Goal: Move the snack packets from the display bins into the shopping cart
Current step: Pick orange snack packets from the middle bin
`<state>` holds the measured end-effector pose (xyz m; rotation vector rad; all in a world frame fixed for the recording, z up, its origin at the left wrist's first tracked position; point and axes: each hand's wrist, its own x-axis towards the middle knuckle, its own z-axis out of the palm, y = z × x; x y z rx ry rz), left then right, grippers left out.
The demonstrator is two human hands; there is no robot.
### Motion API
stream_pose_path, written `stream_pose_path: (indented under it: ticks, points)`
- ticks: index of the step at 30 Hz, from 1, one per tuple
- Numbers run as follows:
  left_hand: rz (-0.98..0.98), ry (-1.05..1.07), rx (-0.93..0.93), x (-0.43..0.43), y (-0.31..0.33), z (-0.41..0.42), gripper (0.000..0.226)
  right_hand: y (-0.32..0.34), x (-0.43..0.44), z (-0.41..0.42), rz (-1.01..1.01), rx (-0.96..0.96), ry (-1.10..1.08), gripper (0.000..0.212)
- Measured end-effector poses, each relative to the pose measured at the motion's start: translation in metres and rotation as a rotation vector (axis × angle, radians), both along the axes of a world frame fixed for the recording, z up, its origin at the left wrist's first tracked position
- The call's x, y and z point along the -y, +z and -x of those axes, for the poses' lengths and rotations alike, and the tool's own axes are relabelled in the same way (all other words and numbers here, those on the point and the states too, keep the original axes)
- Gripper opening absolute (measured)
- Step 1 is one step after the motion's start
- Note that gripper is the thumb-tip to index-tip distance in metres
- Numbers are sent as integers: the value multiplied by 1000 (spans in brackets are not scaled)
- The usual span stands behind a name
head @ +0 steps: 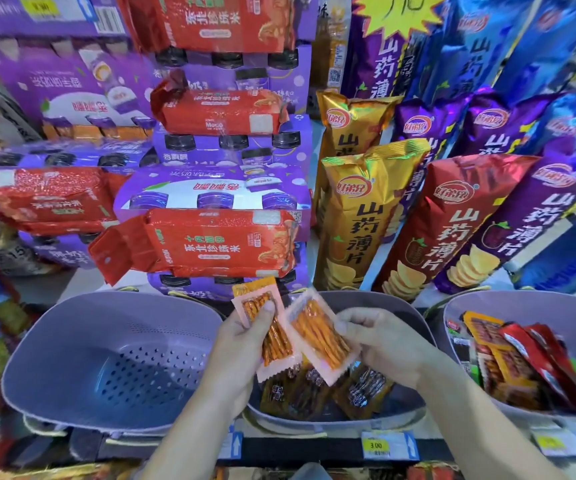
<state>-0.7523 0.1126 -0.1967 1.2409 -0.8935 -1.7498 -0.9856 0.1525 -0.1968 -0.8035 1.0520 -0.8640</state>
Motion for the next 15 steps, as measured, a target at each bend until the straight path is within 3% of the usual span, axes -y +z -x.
stream_pose_path:
  ticks: [4,6,9,11,15]
  points:
    - [48,-72,-11,-10,2,8,38,-3,1,-29,60,-190,-185,11]
    - [80,-98,27,-12,2,9,32,-3,3,-40,106,-301,-199,12]
    - [81,-102,103,-11,-1,5,23,2,5,-40,134,-339,-73,10]
    - [33,-93,89,-10,-2,0,19,5,9,-33,125,-406,26,20]
    - [-12,-12,57,-1,-2,-9,15,-15,29,-10,116,-840,163,19]
